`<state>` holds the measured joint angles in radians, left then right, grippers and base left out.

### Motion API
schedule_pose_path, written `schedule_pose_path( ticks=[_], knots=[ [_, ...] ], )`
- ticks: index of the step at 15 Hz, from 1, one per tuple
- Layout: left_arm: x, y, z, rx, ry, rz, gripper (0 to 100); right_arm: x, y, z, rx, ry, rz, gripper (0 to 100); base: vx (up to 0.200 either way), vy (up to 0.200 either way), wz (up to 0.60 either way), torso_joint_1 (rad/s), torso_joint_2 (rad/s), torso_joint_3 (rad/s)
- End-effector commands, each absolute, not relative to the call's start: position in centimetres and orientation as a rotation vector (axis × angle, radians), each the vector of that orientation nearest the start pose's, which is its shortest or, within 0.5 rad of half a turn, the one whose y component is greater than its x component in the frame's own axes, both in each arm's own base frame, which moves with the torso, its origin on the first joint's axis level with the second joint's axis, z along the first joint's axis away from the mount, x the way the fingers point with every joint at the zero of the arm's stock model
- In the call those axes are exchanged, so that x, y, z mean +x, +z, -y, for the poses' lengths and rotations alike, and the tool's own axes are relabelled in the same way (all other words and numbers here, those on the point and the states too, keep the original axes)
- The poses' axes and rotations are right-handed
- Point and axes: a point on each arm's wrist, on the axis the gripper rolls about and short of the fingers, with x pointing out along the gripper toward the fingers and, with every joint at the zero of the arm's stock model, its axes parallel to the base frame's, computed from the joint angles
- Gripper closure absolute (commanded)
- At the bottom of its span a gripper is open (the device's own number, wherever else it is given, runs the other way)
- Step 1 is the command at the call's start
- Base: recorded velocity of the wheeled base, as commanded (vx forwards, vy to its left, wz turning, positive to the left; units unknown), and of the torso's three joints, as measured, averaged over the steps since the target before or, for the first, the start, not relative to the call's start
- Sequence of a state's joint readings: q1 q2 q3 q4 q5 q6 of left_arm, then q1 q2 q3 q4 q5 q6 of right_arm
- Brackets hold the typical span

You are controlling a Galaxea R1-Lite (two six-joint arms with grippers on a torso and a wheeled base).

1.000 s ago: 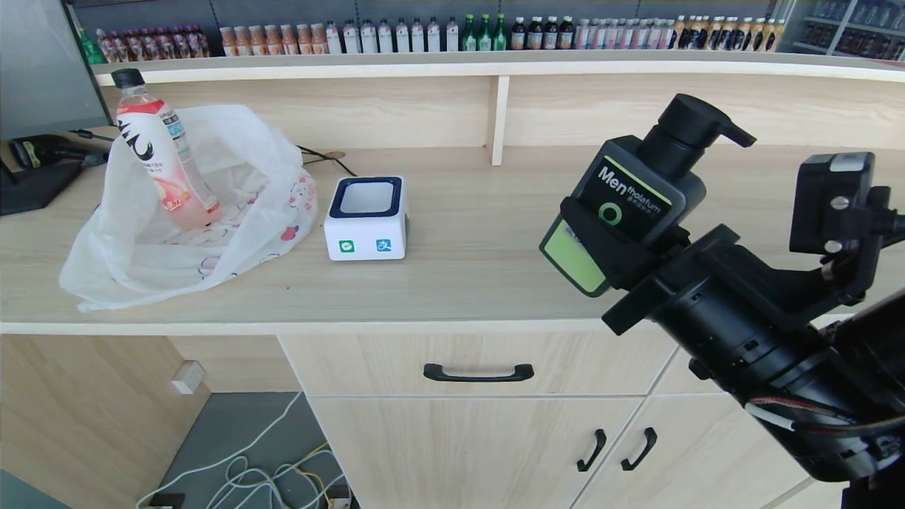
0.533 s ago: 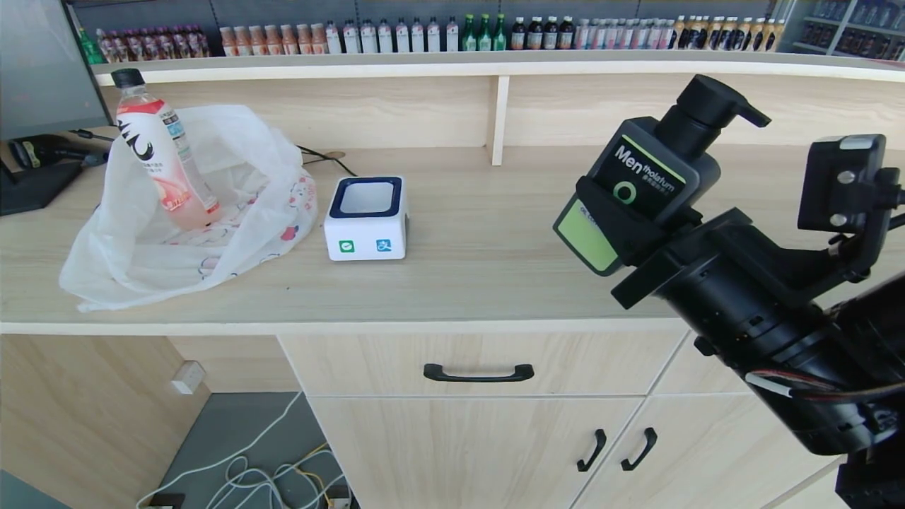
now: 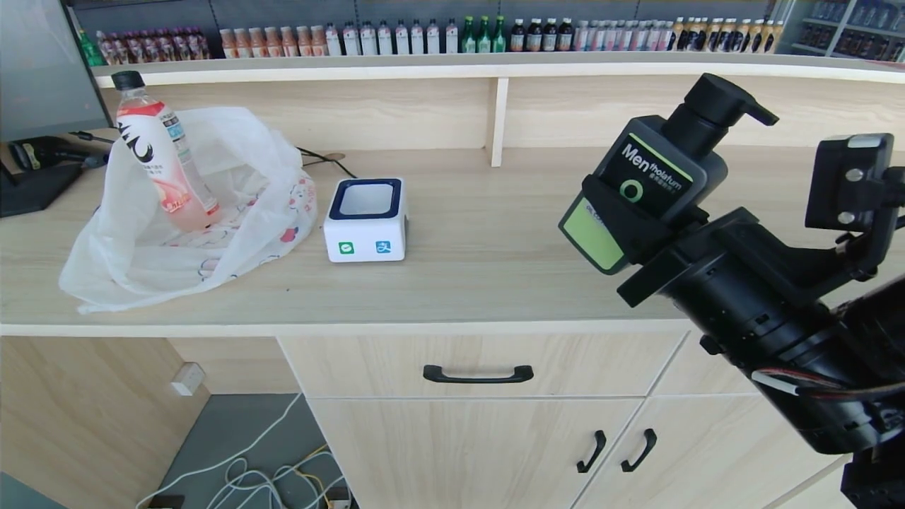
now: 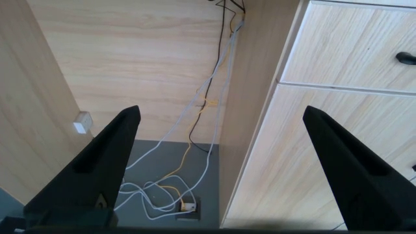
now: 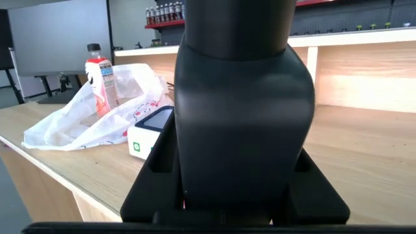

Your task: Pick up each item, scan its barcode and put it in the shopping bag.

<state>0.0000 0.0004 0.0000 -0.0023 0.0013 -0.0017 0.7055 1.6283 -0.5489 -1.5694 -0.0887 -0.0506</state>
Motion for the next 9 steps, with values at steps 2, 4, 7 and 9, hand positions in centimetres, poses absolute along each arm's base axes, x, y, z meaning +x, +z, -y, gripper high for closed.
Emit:
schedule_pose_path(
  ticks=[2, 4, 7, 9],
  knots=[
    [-2.28, 7.58, 0.00, -0.003, 0.002, 0.003, 0, 19.77, 22.92, -16.53, 0.144, 0.590, 0.475, 100, 0.000, 0.200, 0.00, -0.005, 0.00, 0.000],
    [-2.28, 7.58, 0.00, -0.002, 0.002, 0.003, 0, 19.75, 22.85, -16.51, 0.143, 0.591, 0.472, 100, 0.000, 0.200, 0.00, 0.015, 0.01, 0.000],
    [-2.28, 7.58, 0.00, -0.002, 0.002, 0.003, 0, 19.71, 22.85, -16.48, 0.143, 0.591, 0.472, 100, 0.000, 0.200, 0.00, -0.004, 0.00, 0.004],
    [-2.28, 7.58, 0.00, -0.003, 0.002, 0.003, 0, 19.73, 22.92, -16.50, 0.144, 0.590, 0.475, 100, 0.000, 0.200, 0.00, 0.002, 0.00, -0.005]
  ],
)
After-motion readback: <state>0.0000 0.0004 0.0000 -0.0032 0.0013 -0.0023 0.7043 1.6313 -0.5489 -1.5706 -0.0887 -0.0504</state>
